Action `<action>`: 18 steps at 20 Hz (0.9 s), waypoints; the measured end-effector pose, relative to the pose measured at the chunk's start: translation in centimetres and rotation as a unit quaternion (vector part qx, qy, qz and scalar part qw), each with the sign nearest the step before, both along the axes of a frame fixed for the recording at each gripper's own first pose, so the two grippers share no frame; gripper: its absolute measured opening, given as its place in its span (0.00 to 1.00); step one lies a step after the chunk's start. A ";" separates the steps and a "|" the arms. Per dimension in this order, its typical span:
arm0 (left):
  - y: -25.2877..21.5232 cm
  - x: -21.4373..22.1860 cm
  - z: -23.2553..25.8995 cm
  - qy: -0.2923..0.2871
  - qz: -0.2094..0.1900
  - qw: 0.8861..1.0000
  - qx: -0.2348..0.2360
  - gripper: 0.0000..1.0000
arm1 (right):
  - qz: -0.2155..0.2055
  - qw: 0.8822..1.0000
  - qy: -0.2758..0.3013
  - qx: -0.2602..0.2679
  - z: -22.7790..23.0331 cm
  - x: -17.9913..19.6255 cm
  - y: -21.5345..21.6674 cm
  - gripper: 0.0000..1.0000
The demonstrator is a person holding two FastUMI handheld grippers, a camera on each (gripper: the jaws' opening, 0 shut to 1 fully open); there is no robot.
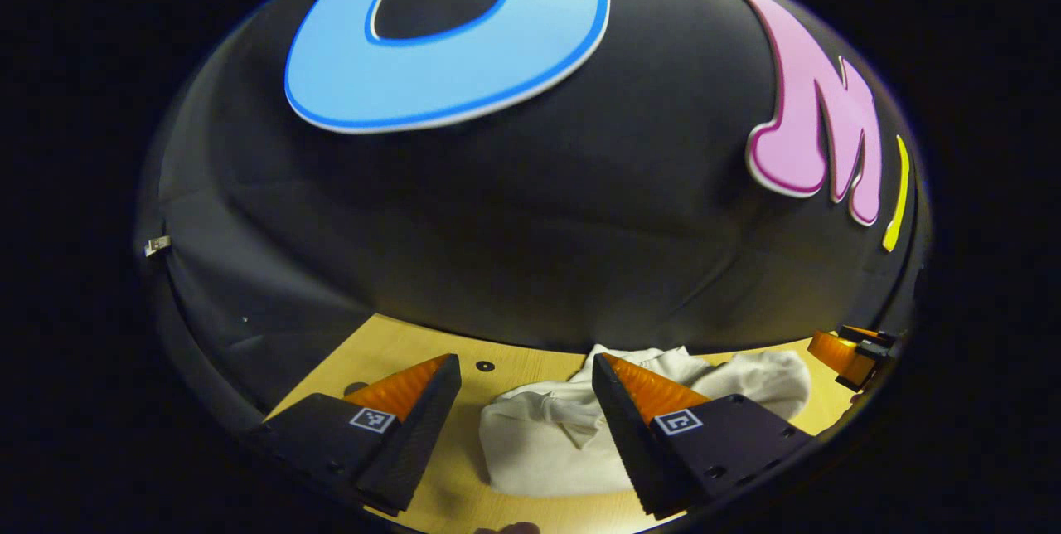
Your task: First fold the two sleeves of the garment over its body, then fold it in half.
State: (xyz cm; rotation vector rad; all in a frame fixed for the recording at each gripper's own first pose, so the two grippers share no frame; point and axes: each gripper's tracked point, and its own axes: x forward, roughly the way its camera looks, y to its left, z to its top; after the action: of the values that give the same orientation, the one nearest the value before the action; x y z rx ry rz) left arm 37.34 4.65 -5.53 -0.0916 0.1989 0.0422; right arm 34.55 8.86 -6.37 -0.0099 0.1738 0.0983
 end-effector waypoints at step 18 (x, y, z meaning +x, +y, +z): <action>3.5 -30.9 8.1 -0.064 0.006 0.998 -0.005 0.97 | -0.016 0.999 -0.043 -0.005 10.3 -22.8 -3.1 0.99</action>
State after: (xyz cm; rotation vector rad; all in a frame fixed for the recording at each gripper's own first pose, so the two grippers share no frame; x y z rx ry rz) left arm 6.46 8.14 2.53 -0.1049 0.0705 0.0478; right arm 11.76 5.81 3.93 -0.0220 0.0893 0.0643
